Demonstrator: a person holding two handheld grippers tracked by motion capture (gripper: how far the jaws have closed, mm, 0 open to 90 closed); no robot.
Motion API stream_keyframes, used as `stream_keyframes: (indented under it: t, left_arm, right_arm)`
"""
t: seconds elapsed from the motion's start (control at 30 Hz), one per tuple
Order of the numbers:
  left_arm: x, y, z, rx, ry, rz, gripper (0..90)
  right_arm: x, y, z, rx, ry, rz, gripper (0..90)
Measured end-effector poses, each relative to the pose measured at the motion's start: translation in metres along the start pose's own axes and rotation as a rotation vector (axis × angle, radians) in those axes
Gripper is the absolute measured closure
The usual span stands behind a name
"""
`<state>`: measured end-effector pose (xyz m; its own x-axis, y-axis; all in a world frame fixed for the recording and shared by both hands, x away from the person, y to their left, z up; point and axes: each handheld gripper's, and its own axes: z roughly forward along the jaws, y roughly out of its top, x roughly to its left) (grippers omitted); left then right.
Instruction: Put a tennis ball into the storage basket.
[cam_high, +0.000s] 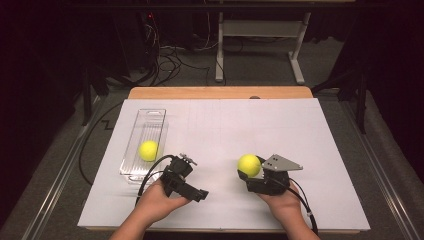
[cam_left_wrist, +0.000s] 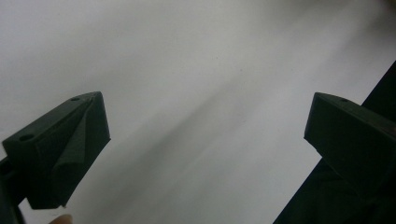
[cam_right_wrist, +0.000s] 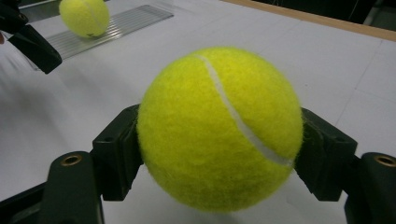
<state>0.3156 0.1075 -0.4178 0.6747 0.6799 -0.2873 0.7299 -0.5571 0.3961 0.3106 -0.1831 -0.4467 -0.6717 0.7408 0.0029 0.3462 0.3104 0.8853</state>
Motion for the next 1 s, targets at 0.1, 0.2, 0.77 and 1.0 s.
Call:
stream_keyframes:
  t: [0.1, 0.2, 0.77, 1.0]
  left_arm:
    - [0.000, 0.000, 0.000, 0.002, 0.001, -0.002, 1.0]
    - [0.000, 0.000, 0.000, 0.002, 0.001, 0.000, 1.0]
    - [0.001, 0.001, 0.001, 0.014, 0.000, -0.002, 1.0]
    - [-0.004, 0.005, -0.001, 0.019, 0.003, 0.000, 1.2]
  right_arm:
    - [0.004, 0.001, 0.002, -0.001, 0.015, -0.006, 26.8]
    - [0.009, 0.001, 0.004, -0.001, 0.030, -0.010, 26.8]
    - [0.026, 0.003, 0.013, -0.005, 0.089, -0.021, 26.8]
    - [0.026, 0.005, 0.010, -0.017, 0.093, -0.017, 26.8]
